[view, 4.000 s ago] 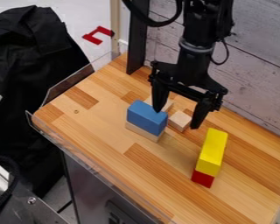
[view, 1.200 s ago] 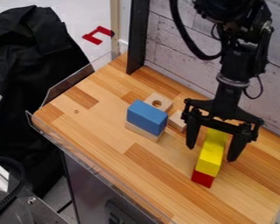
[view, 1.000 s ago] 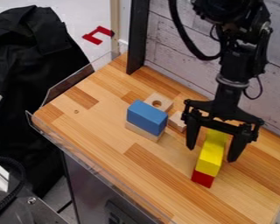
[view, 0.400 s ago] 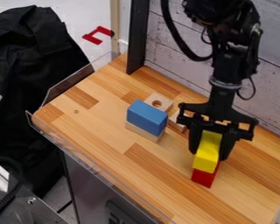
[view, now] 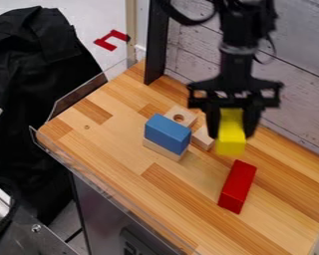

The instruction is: Put the yellow rectangle on top of the blue rectangle.

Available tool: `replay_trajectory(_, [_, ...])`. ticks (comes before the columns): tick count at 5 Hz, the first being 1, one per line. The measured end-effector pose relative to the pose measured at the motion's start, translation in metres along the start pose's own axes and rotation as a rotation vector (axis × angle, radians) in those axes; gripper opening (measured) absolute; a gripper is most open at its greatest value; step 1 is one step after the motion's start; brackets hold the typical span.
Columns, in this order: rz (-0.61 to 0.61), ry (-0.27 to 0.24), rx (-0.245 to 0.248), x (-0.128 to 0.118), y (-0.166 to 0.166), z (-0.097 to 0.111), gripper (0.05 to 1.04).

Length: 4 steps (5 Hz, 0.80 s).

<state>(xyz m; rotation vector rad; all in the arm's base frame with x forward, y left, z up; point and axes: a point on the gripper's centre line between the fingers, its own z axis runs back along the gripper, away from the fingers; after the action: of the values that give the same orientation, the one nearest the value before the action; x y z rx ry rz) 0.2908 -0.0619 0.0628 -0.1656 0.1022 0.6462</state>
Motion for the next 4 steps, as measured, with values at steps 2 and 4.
replay_trajectory(2, [0.490,0.020,-0.163,0.034,0.026,-0.015,0.568])
replay_trajectory(4, [0.648,0.051,-0.169,0.041,0.033,-0.026,0.568])
